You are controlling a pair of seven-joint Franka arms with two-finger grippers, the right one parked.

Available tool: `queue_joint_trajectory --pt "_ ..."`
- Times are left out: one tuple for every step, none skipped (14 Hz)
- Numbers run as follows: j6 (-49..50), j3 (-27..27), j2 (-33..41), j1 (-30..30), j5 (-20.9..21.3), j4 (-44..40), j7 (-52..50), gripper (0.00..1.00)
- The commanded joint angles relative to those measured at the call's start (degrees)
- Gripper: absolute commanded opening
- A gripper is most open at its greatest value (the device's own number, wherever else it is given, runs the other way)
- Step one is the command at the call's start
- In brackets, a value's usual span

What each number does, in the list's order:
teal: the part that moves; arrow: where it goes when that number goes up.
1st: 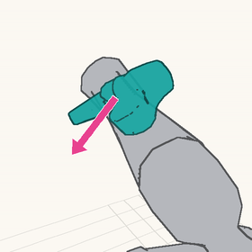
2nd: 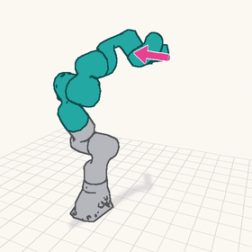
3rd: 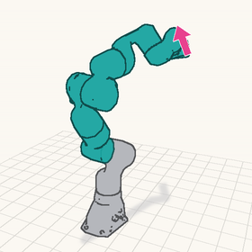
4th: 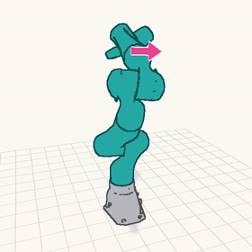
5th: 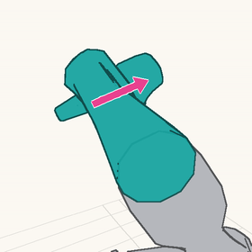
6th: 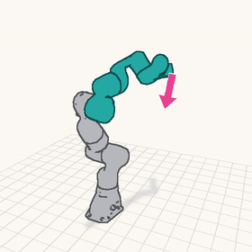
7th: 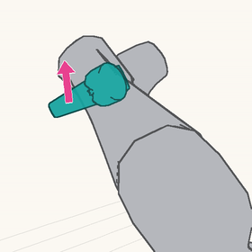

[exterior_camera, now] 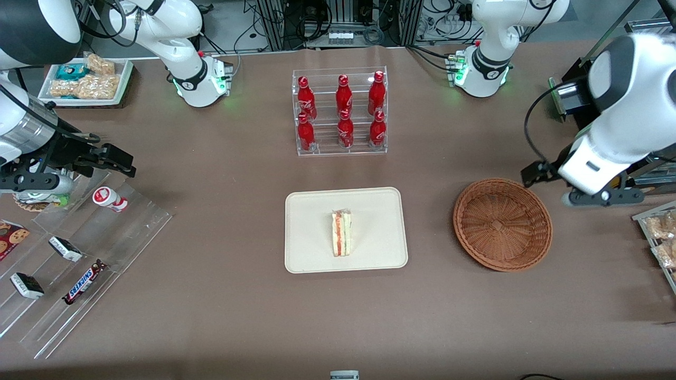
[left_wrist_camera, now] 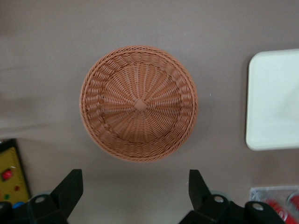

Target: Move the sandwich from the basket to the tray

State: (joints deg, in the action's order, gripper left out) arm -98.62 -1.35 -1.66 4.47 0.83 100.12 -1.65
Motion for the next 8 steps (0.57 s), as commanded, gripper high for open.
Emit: queue_joint_trajectory --pt "4.21 3.72 4.99 0.36 -0.92 -0.97 13.29 1.00" --pt "4.75 4.25 5.70 0.36 -0.83 -1.94 15.69 1.00" --pt "5.01 5.12 6.14 0.36 -0.83 -2.73 16.32 1.00" --pt "4.93 6.09 6.14 0.45 -0.92 -3.44 16.41 1.00" --pt "4.84 6.18 5.88 0.45 -0.83 -3.97 16.24 1.00" --pt "4.67 6.19 5.62 0.45 -0.66 -4.06 15.71 1.00" --pt "4.49 6.19 5.44 0.45 -0.48 -4.06 15.71 1.00" --pt "4.49 6.19 5.09 0.45 -0.48 -4.23 15.62 1.00"
